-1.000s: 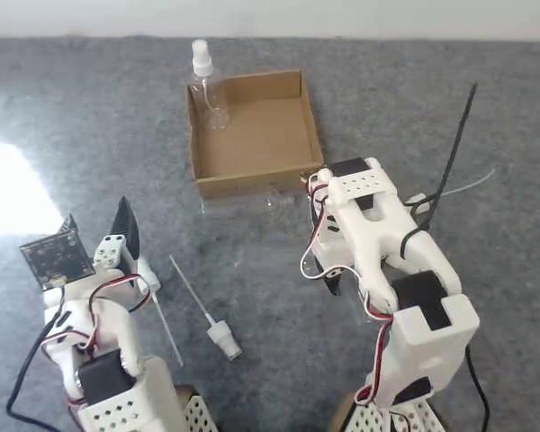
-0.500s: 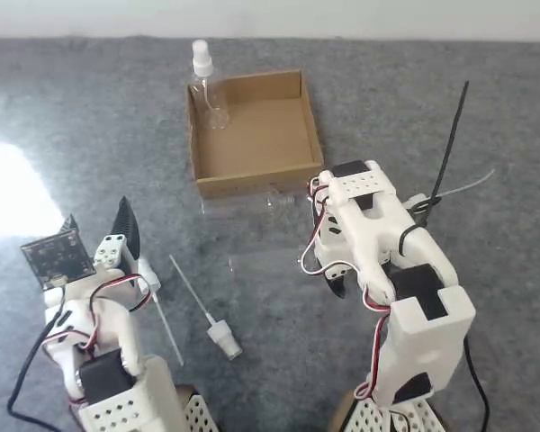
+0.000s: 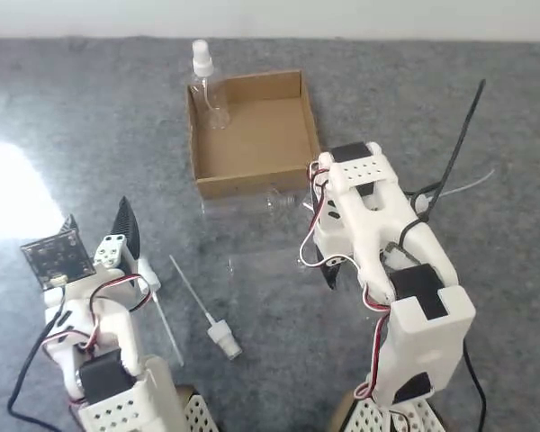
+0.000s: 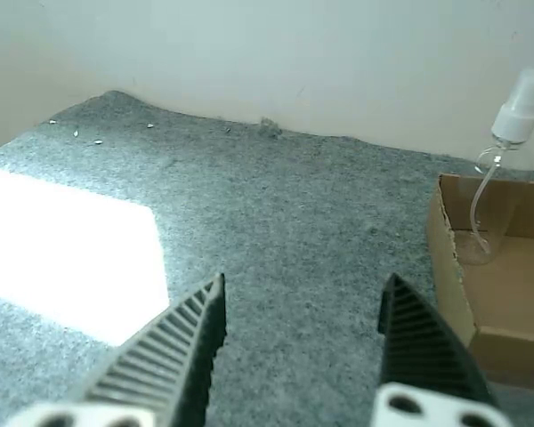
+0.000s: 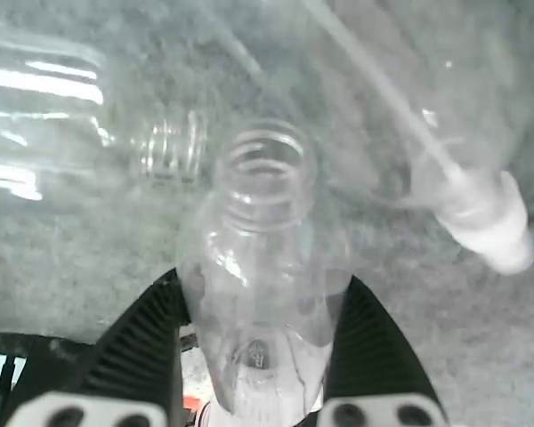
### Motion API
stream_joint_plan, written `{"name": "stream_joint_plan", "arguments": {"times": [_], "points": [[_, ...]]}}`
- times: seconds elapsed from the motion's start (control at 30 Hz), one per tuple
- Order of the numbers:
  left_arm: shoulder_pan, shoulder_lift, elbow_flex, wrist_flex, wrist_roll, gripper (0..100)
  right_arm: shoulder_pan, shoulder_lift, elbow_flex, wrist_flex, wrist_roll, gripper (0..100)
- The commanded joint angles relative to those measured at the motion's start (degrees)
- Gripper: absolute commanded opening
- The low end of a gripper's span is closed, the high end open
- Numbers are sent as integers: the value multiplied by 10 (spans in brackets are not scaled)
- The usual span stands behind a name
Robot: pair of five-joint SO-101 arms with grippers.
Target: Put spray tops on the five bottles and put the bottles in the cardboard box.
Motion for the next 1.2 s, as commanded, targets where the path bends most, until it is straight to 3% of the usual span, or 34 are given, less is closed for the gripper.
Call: {"name": "stream_joint_plan", "arguments": {"times": [0.0, 0.2, 0.63, 1.17], "points": [[-1, -11, -7, -15, 4, 261, 2, -27, -43, 45, -5, 17], [-1, -11, -7, -15, 4, 261, -20, -124, -16, 59, -5, 17], [-1, -11, -7, -15, 4, 261, -139, -371, 73, 17, -11, 17], [-1, -11, -7, -15, 4, 261, -190, -414, 73, -109, -11, 17]]}}
